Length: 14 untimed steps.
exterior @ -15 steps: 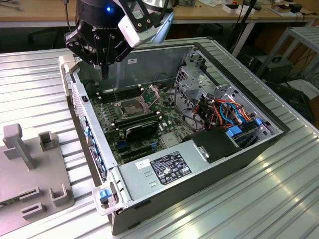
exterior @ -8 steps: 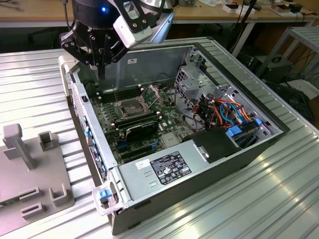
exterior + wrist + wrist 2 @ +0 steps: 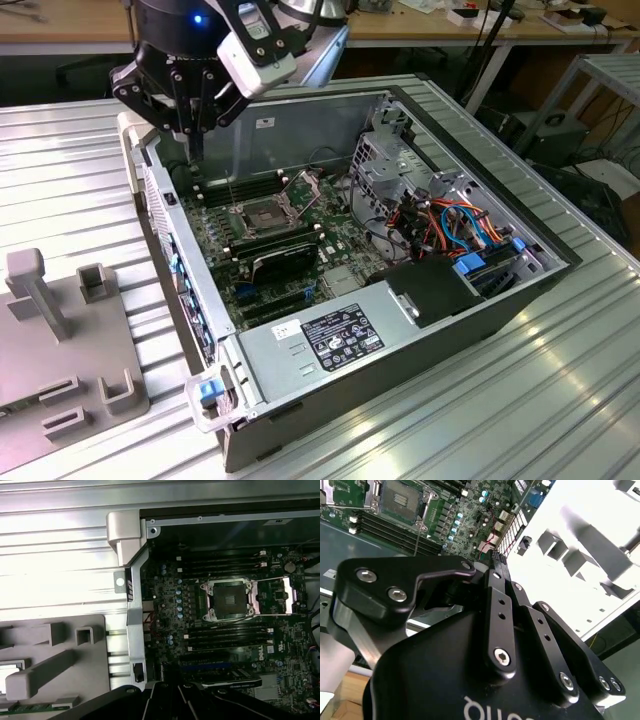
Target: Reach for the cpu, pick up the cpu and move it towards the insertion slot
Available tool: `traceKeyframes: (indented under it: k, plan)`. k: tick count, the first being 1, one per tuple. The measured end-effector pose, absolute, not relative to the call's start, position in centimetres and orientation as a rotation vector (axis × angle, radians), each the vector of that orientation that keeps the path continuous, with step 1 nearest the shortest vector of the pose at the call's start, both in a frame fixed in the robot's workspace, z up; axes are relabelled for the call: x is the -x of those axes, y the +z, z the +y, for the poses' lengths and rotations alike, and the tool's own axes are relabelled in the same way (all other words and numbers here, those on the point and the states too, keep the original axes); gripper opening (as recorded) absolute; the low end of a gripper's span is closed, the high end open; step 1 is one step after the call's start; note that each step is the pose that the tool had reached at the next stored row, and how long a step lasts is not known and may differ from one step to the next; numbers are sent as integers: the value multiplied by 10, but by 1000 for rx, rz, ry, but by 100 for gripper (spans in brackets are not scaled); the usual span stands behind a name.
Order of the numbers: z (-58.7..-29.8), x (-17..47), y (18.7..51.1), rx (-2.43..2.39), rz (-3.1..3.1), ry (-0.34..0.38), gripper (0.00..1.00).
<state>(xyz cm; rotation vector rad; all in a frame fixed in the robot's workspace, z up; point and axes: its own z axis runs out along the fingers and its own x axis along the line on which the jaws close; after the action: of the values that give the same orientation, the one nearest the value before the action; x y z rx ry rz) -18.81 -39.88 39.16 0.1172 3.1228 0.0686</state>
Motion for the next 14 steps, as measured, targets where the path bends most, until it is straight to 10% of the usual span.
traceKeyframes:
  k: [14]
  plan:
    - [-399,200,391,-117,3124,68,11]
